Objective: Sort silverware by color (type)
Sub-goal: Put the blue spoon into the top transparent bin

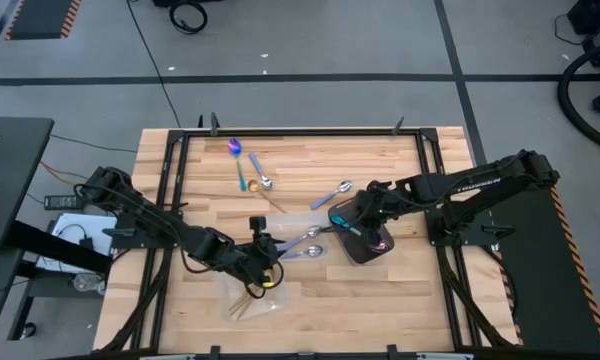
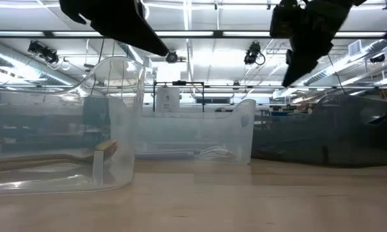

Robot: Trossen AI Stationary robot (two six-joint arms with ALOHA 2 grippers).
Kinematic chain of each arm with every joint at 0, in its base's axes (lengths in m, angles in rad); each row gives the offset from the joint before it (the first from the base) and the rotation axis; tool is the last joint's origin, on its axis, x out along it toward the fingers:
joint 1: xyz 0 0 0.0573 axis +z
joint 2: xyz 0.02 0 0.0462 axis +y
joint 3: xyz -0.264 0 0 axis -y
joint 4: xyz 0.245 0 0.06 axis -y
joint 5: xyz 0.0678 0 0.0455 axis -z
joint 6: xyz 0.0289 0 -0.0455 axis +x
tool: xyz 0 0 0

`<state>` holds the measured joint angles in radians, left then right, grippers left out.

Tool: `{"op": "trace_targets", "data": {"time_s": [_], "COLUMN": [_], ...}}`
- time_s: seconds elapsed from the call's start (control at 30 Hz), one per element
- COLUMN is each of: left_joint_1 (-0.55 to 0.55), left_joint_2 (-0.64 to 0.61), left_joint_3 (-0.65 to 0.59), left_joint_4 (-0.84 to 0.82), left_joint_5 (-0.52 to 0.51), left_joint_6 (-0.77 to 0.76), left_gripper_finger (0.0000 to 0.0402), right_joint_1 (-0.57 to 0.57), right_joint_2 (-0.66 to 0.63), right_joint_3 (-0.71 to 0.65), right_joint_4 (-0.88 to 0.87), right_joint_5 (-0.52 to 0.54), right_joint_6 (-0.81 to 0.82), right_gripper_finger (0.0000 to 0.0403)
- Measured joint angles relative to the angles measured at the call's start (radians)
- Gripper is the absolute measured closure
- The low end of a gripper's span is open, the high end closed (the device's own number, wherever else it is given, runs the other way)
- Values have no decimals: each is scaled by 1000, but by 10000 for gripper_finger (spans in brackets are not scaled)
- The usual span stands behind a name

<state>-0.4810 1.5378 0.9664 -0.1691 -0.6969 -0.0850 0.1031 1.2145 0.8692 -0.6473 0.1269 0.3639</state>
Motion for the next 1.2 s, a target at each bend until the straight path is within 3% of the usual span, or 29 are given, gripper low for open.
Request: {"op": "trace_targets", "data": {"time_s": [0.3, 0.57, 0.83, 1.2], "left_joint_1": [53, 66, 66, 69], "left_joint_2": [-35, -130, -246, -264], "left_joint_3": [-92, -171, -262, -335], "left_joint_4": [120, 124, 168, 300], "left_joint_5": [31, 59, 64, 75], "left_joint_6": [76, 82, 77, 78], "left_gripper_finger": [286, 286, 286, 286], "right_joint_1": [-116, -150, -207, -310], "right_joint_2": [42, 80, 216, 370], "right_joint_3": [14, 87, 204, 347], "right_joint_4": [54, 76, 65, 49], "right_joint_5": [-72, -76, -96, -153], "right_joint_6": [-47, -110, -185, -340], "right_gripper_finger": [321, 321, 321, 316]}}
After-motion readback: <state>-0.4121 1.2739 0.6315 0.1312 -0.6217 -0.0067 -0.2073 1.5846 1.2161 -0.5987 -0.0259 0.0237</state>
